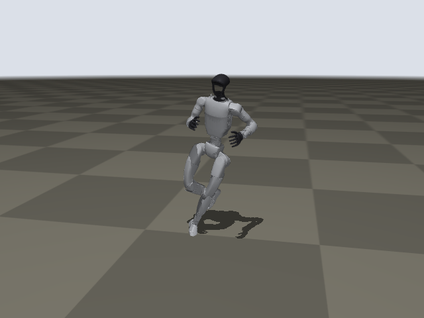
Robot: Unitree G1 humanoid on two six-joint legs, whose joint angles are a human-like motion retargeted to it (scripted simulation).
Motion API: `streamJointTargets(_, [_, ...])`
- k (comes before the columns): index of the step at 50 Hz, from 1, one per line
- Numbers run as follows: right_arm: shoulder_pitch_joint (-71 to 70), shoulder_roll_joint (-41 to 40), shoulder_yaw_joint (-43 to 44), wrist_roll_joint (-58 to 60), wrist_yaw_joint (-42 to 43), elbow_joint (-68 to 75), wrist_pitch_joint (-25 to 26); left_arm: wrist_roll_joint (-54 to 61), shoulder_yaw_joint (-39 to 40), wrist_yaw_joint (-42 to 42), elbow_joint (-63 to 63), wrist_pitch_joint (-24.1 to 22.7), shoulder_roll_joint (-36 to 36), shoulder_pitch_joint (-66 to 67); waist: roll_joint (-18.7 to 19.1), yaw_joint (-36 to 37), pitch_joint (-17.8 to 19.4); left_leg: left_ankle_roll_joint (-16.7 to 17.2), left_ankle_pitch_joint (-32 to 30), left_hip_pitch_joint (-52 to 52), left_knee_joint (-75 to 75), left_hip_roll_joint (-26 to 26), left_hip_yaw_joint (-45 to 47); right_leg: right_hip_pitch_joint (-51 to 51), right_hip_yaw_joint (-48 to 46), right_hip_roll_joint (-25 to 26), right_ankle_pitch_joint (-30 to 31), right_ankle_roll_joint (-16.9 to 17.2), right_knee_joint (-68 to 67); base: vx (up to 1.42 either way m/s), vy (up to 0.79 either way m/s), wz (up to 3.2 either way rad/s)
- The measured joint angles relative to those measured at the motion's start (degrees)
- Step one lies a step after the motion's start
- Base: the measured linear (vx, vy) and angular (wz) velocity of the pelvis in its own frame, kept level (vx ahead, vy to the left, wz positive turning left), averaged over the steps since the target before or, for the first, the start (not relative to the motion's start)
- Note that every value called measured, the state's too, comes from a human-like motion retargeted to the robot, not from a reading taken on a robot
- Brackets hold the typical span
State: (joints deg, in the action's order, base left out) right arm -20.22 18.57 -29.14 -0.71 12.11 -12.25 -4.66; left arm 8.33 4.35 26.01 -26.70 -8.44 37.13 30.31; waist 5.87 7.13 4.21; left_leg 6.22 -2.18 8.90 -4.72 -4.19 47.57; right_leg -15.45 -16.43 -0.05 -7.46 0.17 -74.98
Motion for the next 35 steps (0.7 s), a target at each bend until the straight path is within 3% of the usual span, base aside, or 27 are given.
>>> streamJointTargets(3, [2.55, 0.80, 3.84, 0.15, 5.55, 4.42, 0.41, 0.38, -8.70, 4.77, 4.32, 1.48, -2.58, -16.16, -1.09, -4.07, 5.62, -9.69, 21.79, 7.04, -14.15, 3.94, -15.79, -15.06, 5.76, 0.11, -11.55, 1.79, -27.94, 0.18, -0.21, 3.83])
streamJointTargets(5, [3.53, 0.21, 5.19, -2.09, 11.41, 10.17, 1.61, 4.74, -15.99, 6.71, 8.58, 2.36, -6.16, -30.00, 0.10, -6.35, 11.80, -14.43, 32.72, 13.60, -32.31, 3.17, -23.51, -22.71, 10.61, 4.58, -15.97, 3.06, -41.84, 0.09, -0.25, 3.89])
streamJointTargets(8, [7.25, 3.24, 11.59, -16.81, 12.22, 15.04, -0.11, 14.69, -24.33, 7.32, 15.57, 1.42, -12.55, -52.33, 6.72, -9.42, 20.74, -13.59, 38.59, 17.06, -48.59, 2.12, -33.91, -31.66, 14.09, 14.31, -20.08, 3.92, -53.08, 0.18, -0.16, 3.96])
streamJointTargets(10, [14.79, 7.71, 17.36, -21.87, 8.70, 11.47, -3.44, 8.06, -26.02, 15.52, 17.82, -1.71, -15.73, -61.37, 11.58, -12.98, 22.24, -11.82, 39.29, 16.53, -52.26, 2.07, -39.47, -37.23, 14.77, 17.44, -21.52, 3.65, -54.87, 0.40, 0.01, 3.79])
streamJointTargets(12, [23.37, 11.18, 21.59, -24.22, 4.21, 7.61, -4.24, 1.90, -24.46, 20.30, 18.54, -2.84, -16.28, -65.33, 13.70, -17.65, 21.08, -8.97, 35.29, 12.15, -46.29, 5.05, -44.90, -41.11, 16.78, 18.29, -21.69, 2.61, -50.93, 0.54, 0.18, 3.35])
streamJointTargets(14, [32.43, 13.05, 24.76, -28.03, -0.93, 5.49, -4.46, -0.78, -21.23, 18.90, 19.86, -4.66, -15.89, -64.68, 15.02, -22.40, 17.86, -4.63, 25.78, 5.80, -35.47, 8.08, -50.83, -42.50, 18.05, 16.51, -21.34, 0.71, -42.63, 0.66, 0.28, 2.89])
streamJointTargets(15, [37.27, 13.89, 26.16, -29.91, -3.78, 4.94, -4.67, -1.23, -19.57, 16.77, 20.62, -6.02, -15.83, -62.72, 15.95, -24.49, 15.32, -2.27, 19.65, 2.67, -29.71, 8.91, -53.75, -42.80, 17.86, 14.84, -20.99, -0.78, -37.42, 0.73, 0.29, 2.38])
streamJointTargets(18, [47.92, 16.34, 28.88, -26.04, -7.56, 6.64, -1.75, 7.47, -26.46, 4.84, 17.89, -4.96, -16.77, -51.09, 19.36, -26.43, 6.19, 4.79, -4.98, -5.20, -10.64, 8.03, -60.89, -41.06, 16.57, 12.66, -13.75, -3.35, -14.66, 0.78, 0.24, 1.86])
streamJointTargets(20, [52.29, 17.00, 30.06, -20.96, -8.43, 9.05, -0.04, 10.31, -30.44, 2.15, 16.74, -4.78, -16.99, -47.06, 20.06, -25.89, 1.45, 7.26, -17.24, -7.86, -3.02, 7.22, -62.39, -36.49, 19.75, 14.51, -7.16, -0.05, 4.49, 0.78, 0.19, 1.94])
streamJointTargets(22, [54.41, 15.95, 30.53, -15.97, -7.62, 12.02, 1.17, 10.51, -31.52, 2.51, 15.36, -5.39, -16.47, -45.83, 17.05, -25.86, -0.95, 4.13, -17.38, -8.68, -4.60, 9.38, -57.93, -27.48, 25.08, 11.64, -2.73, 4.30, 24.90, 0.79, 0.18, 2.72])
streamJointTargets(25, [53.04, 13.26, 29.50, -8.62, -2.85, 18.25, 3.49, 12.22, -31.40, 3.75, 13.98, -4.20, -16.36, -44.87, 9.16, -26.98, 0.29, -5.28, -3.73, -6.67, -24.84, 14.43, -48.07, -9.87, 30.42, 1.83, 6.88, 9.34, 51.43, 0.77, 0.10, 3.19])
streamJointTargets(28, [49.03, 11.57, 27.59, -7.20, 0.11, 22.48, 5.19, 11.78, -30.13, 3.42, 13.00, -3.00, -17.01, -43.08, 4.64, -24.35, 2.09, -15.87, 9.04, 6.79, -60.89, 13.32, -40.07, -0.37, 22.42, -6.07, 13.56, 9.52, 60.38, 0.60, -0.04, 2.45])
streamJointTargets(30, [45.53, 10.65, 26.21, -7.21, 0.87, 23.89, 5.76, 12.14, -28.27, 1.03, 10.31, -2.78, -16.36, -41.63, 3.44, -20.75, 5.99, -19.41, 17.89, 16.61, -85.75, 9.97, -37.79, 5.82, 17.28, -7.84, 4.05, 5.95, 58.62, 0.46, -0.13, 1.57])
streamJointTargets(33, [31.38, 10.19, 21.74, -9.87, 3.77, 26.97, 5.23, 15.21, -20.60, 2.27, 2.78, -2.07, -13.72, -38.08, 3.90, -12.65, 19.07, -16.28, 29.10, 32.14, -116.05, 7.04, -38.44, 7.74, 17.98, -5.40, -18.73, 0.57, 38.25, 0.31, -0.12, 0.18])
streamJointTargets(35, [15.27, 11.07, 16.36, -10.94, 6.88, 29.55, 5.23, 20.39, -12.81, 3.17, -0.29, -4.21, -14.04, -31.69, 2.25, -7.06, 23.99, -12.97, 32.66, 48.29, -127.02, 6.35, -36.79, -0.08, 20.79, -6.49, -25.80, 0.53, 20.63, 0.30, -0.06, -1.00])
